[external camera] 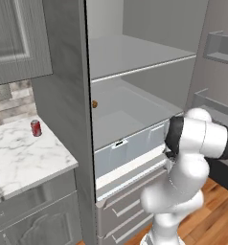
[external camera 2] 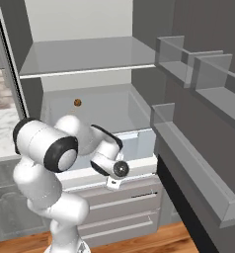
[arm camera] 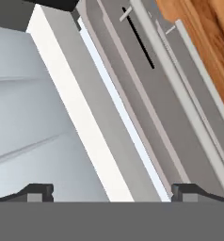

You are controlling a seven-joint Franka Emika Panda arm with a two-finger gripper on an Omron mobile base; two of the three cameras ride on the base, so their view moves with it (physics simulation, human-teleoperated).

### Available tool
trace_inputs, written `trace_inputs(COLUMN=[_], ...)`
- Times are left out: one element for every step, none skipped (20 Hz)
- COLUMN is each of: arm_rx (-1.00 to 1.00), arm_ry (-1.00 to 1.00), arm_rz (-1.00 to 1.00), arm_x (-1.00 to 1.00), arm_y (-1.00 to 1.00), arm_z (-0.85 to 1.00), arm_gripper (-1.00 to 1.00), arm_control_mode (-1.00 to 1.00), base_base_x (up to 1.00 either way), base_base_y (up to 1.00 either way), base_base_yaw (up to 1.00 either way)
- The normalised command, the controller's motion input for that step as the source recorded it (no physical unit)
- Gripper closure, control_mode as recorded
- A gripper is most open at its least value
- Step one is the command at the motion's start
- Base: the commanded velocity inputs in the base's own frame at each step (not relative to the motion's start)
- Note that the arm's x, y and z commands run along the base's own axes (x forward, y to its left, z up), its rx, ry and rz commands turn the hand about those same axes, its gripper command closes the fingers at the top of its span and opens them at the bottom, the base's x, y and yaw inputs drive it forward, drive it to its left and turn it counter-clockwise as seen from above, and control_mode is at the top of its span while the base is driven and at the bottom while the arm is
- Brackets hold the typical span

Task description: Place the cucumber and eggplant inside the fridge drawer. Close the drawer after placing the vegetables.

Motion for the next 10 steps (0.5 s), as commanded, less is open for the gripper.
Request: trace_inputs(arm_rx=[0.00, 0.00, 0.00, 0.00, 0.00, 0.00, 0.00, 0.00, 0.00, 0.00], arm_ry=[-0.04, -0.03, -0.02, -0.02, -0.02, -0.02, -0.02, -0.01, -0.01, 0.00], arm_rz=[-0.10, -0.10, -0.10, -0.10, -0.10, -0.11, -0.11, -0.11, -0.10, -0.10], arm_x=[-0.71, -0.67, -0.65, -0.63, -0.62, -0.59, -0.56, -0.54, -0.53, -0.47], arm_y=[-0.20, -0.19, -0.20, -0.19, -0.19, -0.16, -0.16, -0.14, -0.14, -0.10], arm_z=[0.63, 0.67, 0.69, 0.71, 0.75, 0.81, 0.79, 0.79, 0.80, 0.80], arm_gripper=[-1.00, -1.00, -1.00, -1.00, -1.00, -1.00, -1.00, -1.00, -1.00, -1.00], arm_control_mode=[-1.00, -1.00, -1.00, -1.00, -1.00, -1.00, -1.00, -1.00, -1.00, -1.00], base_base_x=[0.00, 0.00, 0.00, 0.00, 0.00, 0.00, 0.00, 0.00, 0.00, 0.00], base_base_y=[0.00, 0.00, 0.00, 0.00, 0.00, 0.00, 0.00, 0.00, 0.00, 0.00], base_base_yaw=[0.00, 0.00, 0.00, 0.00, 0.00, 0.00, 0.00, 0.00, 0.00, 0.00])
